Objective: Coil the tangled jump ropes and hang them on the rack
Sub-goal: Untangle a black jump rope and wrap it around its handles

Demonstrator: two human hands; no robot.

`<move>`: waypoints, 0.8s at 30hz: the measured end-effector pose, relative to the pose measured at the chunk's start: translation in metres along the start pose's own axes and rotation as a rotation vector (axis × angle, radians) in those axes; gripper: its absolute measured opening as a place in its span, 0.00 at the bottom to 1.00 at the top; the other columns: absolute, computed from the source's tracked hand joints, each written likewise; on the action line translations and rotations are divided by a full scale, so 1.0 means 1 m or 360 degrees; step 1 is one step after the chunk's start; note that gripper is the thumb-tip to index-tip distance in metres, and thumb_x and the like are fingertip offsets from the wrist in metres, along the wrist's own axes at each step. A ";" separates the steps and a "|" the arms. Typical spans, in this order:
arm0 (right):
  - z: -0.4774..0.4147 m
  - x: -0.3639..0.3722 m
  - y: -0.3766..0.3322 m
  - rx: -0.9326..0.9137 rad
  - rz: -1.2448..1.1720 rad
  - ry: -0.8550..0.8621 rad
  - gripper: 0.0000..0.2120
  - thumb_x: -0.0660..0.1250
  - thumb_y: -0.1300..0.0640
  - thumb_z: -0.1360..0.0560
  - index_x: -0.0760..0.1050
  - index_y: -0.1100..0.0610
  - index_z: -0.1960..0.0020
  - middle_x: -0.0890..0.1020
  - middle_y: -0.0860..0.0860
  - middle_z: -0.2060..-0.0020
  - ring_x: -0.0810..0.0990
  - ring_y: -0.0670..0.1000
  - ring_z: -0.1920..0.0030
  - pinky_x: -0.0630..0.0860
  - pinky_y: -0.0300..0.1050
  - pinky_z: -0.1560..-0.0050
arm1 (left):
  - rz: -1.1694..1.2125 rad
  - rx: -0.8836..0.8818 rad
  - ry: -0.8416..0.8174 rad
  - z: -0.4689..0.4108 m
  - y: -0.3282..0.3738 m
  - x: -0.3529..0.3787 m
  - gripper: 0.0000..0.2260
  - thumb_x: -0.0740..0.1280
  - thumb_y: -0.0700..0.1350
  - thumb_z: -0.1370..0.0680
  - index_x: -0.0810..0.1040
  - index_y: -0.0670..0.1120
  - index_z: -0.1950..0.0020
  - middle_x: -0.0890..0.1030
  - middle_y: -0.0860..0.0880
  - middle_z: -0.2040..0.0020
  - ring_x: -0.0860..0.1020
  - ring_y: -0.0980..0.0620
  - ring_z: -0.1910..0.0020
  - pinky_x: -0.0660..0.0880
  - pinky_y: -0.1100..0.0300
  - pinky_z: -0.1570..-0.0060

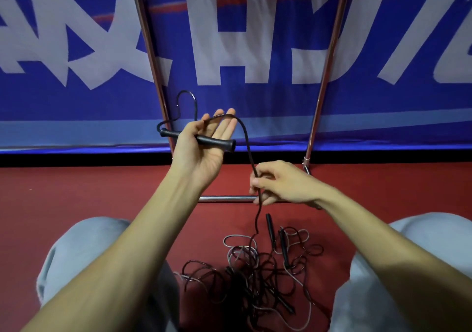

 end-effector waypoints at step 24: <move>0.027 -0.080 -0.024 -0.0445 -0.1281 0.0910 0.06 0.60 0.64 0.20 0.69 0.62 0.56 0.79 0.58 0.62 0.85 0.58 0.60 0.81 0.46 0.63 | -0.2417 -0.0189 -0.0847 0.018 -0.057 -0.021 0.07 0.61 0.36 0.19 0.78 0.44 0.49 0.84 0.45 0.57 0.83 0.46 0.54 0.78 0.50 0.46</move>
Point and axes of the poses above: each hand's wrist, its own z-axis away from the middle knuckle, its own x-axis out of the palm, y = z × x, the point moved 1 cm from there along -z, towards the middle knuckle
